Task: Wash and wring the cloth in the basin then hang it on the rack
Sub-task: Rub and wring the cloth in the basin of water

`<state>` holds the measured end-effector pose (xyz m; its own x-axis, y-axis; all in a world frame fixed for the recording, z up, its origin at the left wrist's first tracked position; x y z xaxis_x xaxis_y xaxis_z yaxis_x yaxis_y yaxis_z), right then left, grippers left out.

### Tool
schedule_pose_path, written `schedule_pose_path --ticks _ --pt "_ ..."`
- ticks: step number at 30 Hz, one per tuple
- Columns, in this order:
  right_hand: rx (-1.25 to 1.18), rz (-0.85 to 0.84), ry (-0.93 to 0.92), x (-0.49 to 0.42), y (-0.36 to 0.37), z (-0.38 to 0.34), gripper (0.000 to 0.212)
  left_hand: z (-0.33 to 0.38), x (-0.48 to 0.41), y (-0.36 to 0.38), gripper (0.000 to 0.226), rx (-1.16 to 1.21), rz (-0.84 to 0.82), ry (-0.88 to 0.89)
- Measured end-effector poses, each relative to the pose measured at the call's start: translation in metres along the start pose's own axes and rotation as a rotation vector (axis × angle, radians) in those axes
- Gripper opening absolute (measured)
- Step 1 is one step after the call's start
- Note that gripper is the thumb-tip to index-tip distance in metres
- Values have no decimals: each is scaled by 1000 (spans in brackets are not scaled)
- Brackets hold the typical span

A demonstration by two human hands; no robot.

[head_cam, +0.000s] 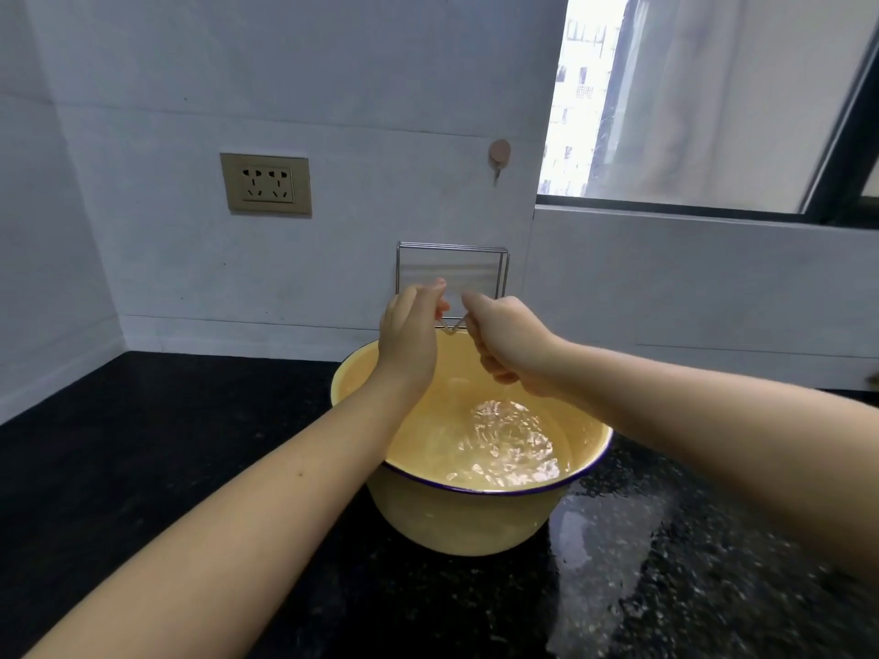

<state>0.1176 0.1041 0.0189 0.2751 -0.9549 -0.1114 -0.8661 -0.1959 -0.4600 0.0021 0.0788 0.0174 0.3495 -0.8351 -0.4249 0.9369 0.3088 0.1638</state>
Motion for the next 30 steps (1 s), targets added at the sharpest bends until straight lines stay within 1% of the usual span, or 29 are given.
schedule_pose_path --ticks 2,4,6,8,10,12,13,14,16,19,21,22,24,25,28,30 --pt "-21 12 31 0 2 9 37 0 0 0 25 -16 -12 -2" --pt "-72 65 71 -1 -2 15 40 -2 0 2 17 -85 -52 -9" --pt "-173 127 85 -2 -12 18 45 -6 1 8 11 -175 -126 -39" --pt "-281 104 85 -4 -17 17 44 -13 4 15 9 -241 -211 -110" --pt "-382 39 50 -6 -17 12 31 -19 9 22 12 -270 -319 -204" --pt "-430 9 -12 -6 -16 7 18 -22 16 29 25 -290 -431 -255" --pt "-433 4 -27 -5 -15 7 17 -23 19 32 30 -305 -473 -253" --pt "-431 -6 -37 -4 -14 6 20 -22 20 33 31 -301 -488 -241" --pt "-412 -17 -78 0 -10 4 24 -21 18 29 30 -214 -450 -245" --pt "-354 57 -157 1 -8 -4 25 -22 13 22 37 -63 -392 -287" --pt "-311 99 -169 2 -10 -9 18 -21 9 17 34 -9 -320 -244" --pt "-301 87 -146 3 -9 -10 21 -20 6 14 31 23 -276 -224" --pt "-267 45 -95 3 -9 -10 42 -17 4 10 26 59 -231 -184" --pt "-238 25 -68 3 -10 -10 44 -15 4 10 23 43 -226 -160" --pt "-116 -56 65 3 -14 -5 22 -10 6 12 16 -114 -237 -84" --pt "-39 -101 160 2 -20 -2 19 -5 11 17 15 -249 -288 -30"
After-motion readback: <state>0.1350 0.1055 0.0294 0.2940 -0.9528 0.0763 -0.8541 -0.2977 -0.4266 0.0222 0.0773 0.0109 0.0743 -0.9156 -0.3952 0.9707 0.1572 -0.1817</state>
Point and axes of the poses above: each hand's wrist, its own x-axis away from the middle knuckle, its own y-axis out of the palm, z = x × y, the point moved 7 cm from there along -x, towards the middle knuckle, and after that the axes turned 5 degrees about x, right-handed, at the moved point
